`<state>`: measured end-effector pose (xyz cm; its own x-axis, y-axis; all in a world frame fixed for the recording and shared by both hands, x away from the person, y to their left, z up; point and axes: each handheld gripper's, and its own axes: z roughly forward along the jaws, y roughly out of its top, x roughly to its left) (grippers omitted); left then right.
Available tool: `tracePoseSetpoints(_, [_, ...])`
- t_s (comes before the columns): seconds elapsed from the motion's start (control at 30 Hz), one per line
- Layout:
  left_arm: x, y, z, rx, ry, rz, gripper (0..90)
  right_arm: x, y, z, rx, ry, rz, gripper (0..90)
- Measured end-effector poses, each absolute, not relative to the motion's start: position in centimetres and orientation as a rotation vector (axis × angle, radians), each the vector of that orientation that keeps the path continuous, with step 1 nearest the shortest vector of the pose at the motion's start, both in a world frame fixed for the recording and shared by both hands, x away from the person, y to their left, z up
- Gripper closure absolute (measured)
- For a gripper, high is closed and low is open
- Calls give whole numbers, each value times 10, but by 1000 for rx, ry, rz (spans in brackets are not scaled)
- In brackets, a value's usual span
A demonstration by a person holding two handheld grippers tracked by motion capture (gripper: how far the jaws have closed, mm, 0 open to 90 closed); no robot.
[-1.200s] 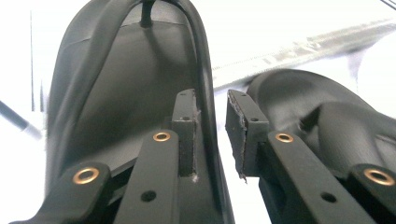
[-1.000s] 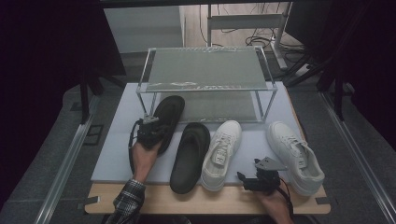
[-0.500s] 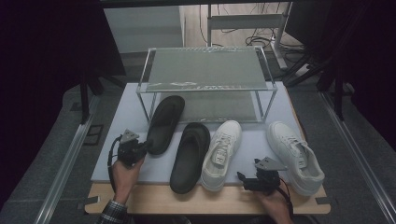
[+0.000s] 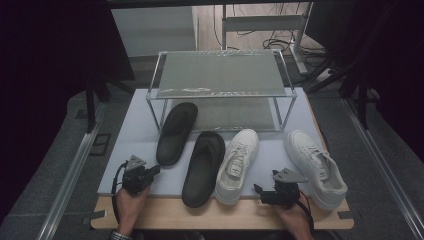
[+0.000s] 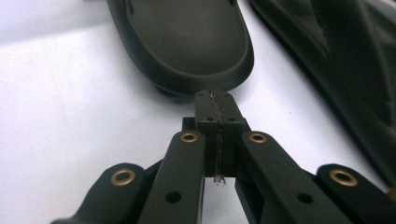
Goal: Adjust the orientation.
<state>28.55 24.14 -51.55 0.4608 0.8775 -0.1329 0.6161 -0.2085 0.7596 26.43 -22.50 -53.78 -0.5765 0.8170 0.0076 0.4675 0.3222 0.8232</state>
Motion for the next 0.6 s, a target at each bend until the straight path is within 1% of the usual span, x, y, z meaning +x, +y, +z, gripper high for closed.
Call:
tracePoseSetpoints(0.2, [294, 235, -520, 1952, 1262, 445, 896, 264, -225, -538, 1137, 2182, 1152, 124])
tracePoseSetpoints(0.6, [305, 227, -523, 1926, 1270, 466, 896, 264, -225, -538, 1137, 2182, 1152, 124])
